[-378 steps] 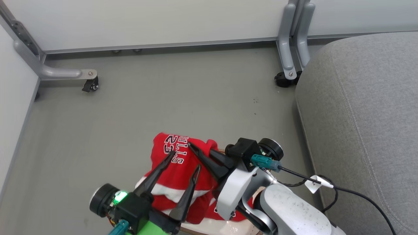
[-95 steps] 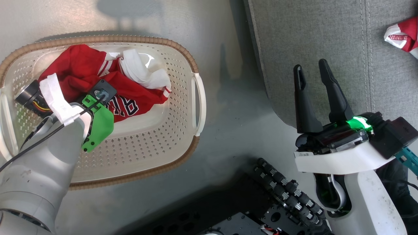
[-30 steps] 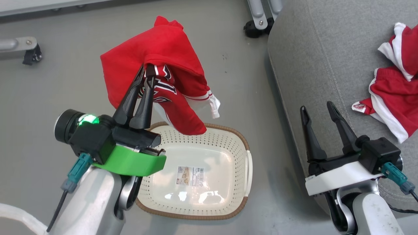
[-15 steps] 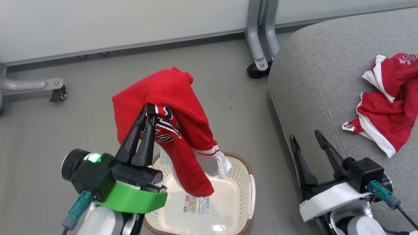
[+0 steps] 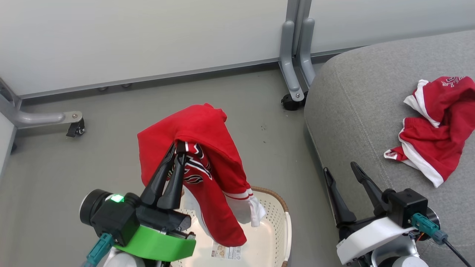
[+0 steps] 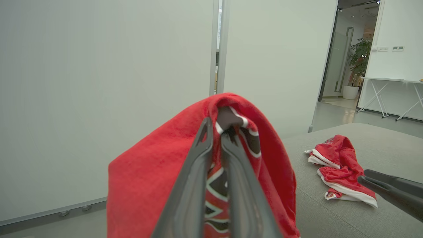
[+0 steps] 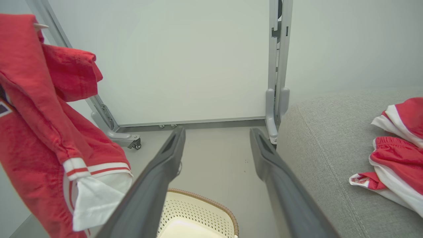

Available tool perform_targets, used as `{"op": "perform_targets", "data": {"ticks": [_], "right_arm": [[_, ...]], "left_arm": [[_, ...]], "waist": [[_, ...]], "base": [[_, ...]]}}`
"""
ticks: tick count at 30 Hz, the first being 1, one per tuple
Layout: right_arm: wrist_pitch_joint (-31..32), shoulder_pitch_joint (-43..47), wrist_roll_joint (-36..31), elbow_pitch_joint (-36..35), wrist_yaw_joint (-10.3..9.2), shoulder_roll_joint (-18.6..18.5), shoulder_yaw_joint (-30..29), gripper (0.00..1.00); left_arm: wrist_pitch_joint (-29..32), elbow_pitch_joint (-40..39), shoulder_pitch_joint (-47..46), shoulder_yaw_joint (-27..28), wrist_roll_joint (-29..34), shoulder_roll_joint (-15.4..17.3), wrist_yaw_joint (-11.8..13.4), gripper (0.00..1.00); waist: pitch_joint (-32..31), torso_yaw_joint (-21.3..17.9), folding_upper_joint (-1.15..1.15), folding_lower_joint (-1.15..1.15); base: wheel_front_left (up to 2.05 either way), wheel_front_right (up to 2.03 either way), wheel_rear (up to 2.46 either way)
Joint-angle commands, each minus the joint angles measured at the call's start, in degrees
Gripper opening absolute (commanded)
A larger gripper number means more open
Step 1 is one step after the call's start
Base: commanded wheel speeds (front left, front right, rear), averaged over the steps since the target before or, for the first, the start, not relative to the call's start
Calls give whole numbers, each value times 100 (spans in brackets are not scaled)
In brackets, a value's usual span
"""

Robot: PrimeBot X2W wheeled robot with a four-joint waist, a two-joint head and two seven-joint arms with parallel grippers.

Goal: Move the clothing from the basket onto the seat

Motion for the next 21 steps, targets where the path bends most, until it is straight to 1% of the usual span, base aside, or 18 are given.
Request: {"op": "perform_targets", "data": {"ticks": [1,13,21], "right_arm": [[17,49,28,-28,0,-15,15,100],[55,55,46,-16,0,-15,55,100],[76,-66,92,19,0,-15,221,100]], "left_arm": [[-19,-34,66,10,-64,10,32,0],[-27,-31,98,-6,-64,28,105,0],[-31,-19,91,-18,-70,39,135,0]], "waist": [[-5,7,0,1],[-25,33,0,1],[-31,21,0,1]], "base": [[0,0,0],[0,0,0],[0,0,0]]}}
